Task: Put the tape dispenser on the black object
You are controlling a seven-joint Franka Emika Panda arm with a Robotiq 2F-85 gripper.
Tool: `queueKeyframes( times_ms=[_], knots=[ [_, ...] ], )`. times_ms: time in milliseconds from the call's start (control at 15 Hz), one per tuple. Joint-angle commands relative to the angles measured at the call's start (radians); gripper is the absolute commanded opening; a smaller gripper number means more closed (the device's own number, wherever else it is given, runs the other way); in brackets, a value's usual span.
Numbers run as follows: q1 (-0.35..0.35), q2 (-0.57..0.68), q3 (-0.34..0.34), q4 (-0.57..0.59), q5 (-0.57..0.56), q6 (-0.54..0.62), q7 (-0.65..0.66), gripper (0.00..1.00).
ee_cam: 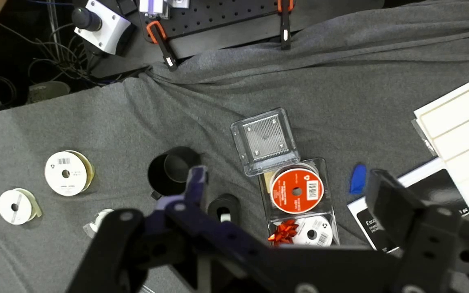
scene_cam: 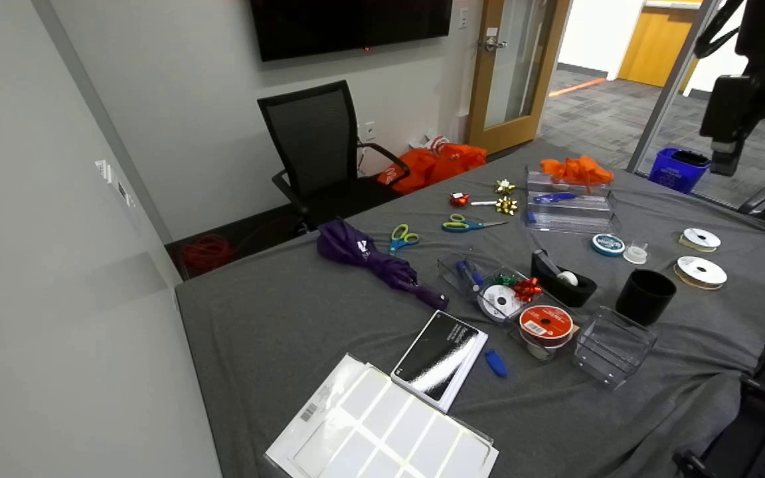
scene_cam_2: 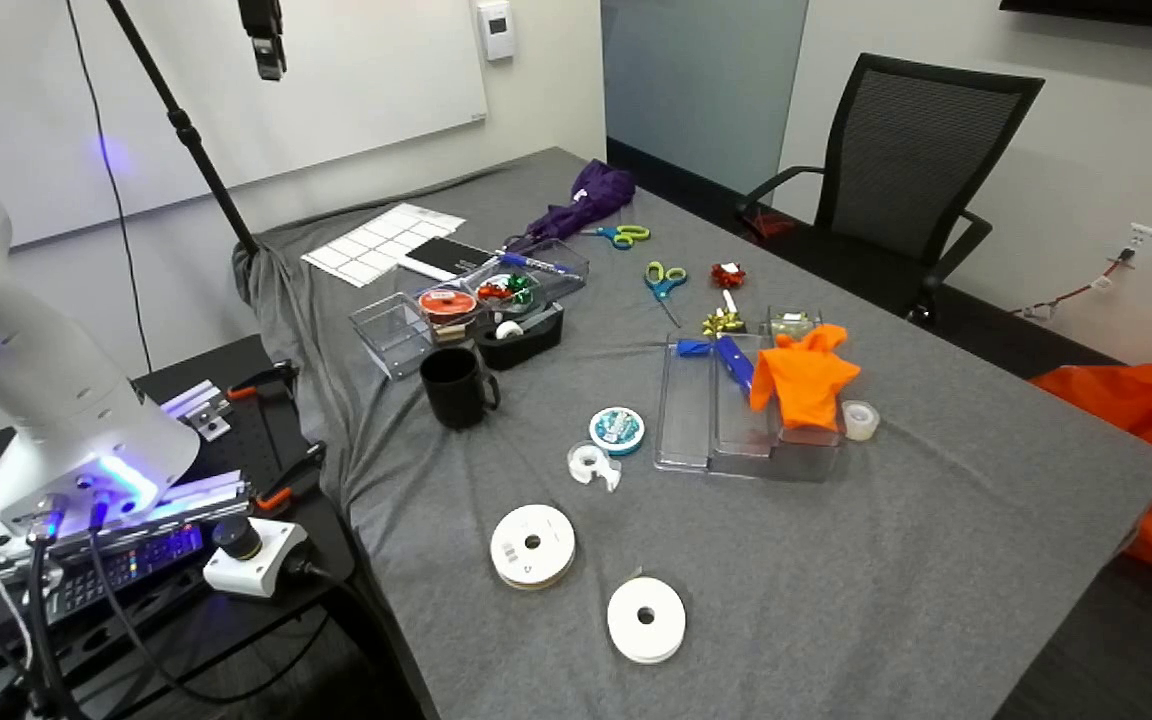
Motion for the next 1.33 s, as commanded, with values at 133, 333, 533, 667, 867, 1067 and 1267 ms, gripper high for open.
queueKeyframes(
  times_ms=[133,333,533,667,867,1067,1267],
  knots=[
    [0.013,0.015,-0.012,-0.048,-0.045,0.125,-0.039,1.00],
    [0.006,0.073,-0.015,-0.065,-0.103,0.245,-0.071,1.00],
    [0.003,0.167,-0.038,-0.049,-0.174,0.354,-0.153,1.00],
    [-0.001,0.226,-0.059,-0.041,-0.211,0.441,-0.186,1.00],
    [-0.002,0.289,-0.090,-0.065,-0.223,0.608,-0.197,1.00],
    [0.006,0.295,-0.097,-0.064,-0.210,0.609,-0.174,1.00],
    [0.008,0.292,-0.096,-0.062,-0.209,0.607,-0.173,1.00]
  ],
)
